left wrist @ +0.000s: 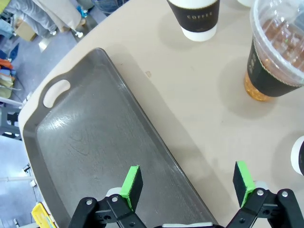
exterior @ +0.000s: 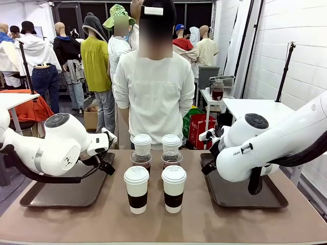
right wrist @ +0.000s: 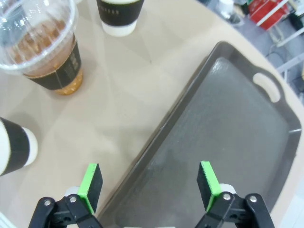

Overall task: Distribute the coffee onto the tray.
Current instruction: Pick up one iced Americano and place it on the right Handle tray.

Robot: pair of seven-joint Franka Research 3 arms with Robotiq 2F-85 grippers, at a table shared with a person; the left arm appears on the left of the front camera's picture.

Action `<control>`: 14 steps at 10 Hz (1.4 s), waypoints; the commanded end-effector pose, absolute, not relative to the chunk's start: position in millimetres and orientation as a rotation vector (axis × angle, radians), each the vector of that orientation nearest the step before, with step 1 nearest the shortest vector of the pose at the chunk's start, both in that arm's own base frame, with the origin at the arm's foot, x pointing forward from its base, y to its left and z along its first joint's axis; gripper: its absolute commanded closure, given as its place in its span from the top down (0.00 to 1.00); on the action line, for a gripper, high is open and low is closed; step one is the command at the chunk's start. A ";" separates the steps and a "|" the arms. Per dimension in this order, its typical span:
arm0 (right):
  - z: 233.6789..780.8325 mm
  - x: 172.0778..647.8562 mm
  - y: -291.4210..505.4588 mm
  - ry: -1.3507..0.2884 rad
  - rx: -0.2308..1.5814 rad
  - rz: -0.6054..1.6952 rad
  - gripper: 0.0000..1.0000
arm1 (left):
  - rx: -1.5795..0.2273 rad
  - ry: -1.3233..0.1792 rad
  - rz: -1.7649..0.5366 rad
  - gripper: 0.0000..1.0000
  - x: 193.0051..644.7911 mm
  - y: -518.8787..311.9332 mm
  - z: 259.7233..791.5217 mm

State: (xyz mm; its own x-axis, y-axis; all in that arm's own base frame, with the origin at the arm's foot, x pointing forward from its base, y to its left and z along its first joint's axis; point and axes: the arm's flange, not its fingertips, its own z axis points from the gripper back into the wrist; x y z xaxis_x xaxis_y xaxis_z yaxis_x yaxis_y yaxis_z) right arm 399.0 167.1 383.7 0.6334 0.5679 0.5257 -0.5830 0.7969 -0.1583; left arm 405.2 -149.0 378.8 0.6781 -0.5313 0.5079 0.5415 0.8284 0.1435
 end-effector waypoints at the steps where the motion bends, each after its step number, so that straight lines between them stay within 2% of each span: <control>1: 412.6 396.7 161.1 -0.597 0.065 0.682 1.00 | 0.013 -0.587 -0.606 1.00 402.0 -146.6 408.7; 8: 516.7 359.8 148.1 -0.646 0.093 0.773 1.00 | 0.066 -0.683 -0.591 1.00 373.0 -159.1 527.9; 12: 526.5 352.7 148.1 -0.654 0.110 0.831 1.00 | 0.033 -0.680 -0.600 1.00 367.5 -152.1 534.9; 14: 544.2 347.1 137.8 -0.710 0.195 0.888 1.00 | -0.056 -0.730 -0.659 1.00 359.0 -143.2 553.1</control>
State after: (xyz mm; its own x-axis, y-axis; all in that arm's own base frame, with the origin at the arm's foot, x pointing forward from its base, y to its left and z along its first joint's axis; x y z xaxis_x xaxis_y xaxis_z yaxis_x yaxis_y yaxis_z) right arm 347.7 147.9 537.6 0.4720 0.6439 0.6022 -0.7160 0.6785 -0.1644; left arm 365.8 -153.0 544.2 0.5874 -0.5355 0.6069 0.5317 0.8206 0.2095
